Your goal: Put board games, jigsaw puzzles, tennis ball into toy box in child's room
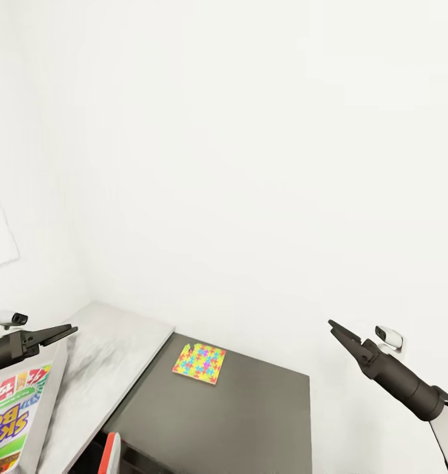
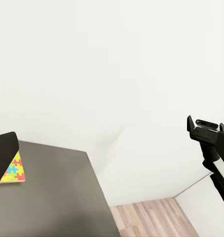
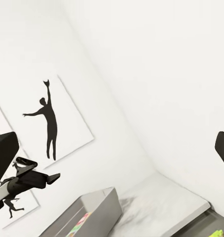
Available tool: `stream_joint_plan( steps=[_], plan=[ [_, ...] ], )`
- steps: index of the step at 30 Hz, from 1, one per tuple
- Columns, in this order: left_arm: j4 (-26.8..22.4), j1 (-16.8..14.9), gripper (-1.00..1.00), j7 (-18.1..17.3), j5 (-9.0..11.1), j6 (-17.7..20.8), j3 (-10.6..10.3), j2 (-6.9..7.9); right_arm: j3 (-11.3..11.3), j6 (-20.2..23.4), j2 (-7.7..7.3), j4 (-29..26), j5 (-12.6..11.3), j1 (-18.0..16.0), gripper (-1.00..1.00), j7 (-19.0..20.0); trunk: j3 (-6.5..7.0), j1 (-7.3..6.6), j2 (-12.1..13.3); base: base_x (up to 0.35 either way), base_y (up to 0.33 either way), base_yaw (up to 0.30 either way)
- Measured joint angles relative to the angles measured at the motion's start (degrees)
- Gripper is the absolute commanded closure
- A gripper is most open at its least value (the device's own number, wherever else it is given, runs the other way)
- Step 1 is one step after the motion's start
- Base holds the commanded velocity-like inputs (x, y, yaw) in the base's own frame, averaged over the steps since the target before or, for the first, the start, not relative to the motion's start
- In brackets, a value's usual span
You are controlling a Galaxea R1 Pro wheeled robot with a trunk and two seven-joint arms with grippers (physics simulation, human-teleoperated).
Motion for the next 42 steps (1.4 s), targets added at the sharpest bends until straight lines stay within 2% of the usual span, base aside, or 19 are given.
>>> stream_joint_plan(
  steps=[15, 36, 42],
  plan=[
    [0.0, 0.0, -1.0, 0.0, 0.05, 0.06, 0.0, 0.0, -0.02, 0.04, -0.02, 0.19, -0.05, 0.0, -1.0, 0.02, -0.88, 0.0, 0.0, 0.049, 0.025, -0.038],
    [-0.08, 0.04, -1.0, 0.08, 0.02, 0.01, 0.0, -0.03, 0.0, -0.1, 0.0, 0.26, 0.08, 0.0, -1.0, -0.06, -0.98, 0.0, 0.0, 0.001, 0.0, -0.004],
    [-0.54, 0.02, -1.0, 0.36, 0.0, 0.2, -0.13, -0.16, 0.0, 0.01, -0.07, 0.7, 0.06, -0.03, -1.0, -3.33, -0.98, 0.0, 0.0, 0.0, 0.0, 0.0]
  ],
)
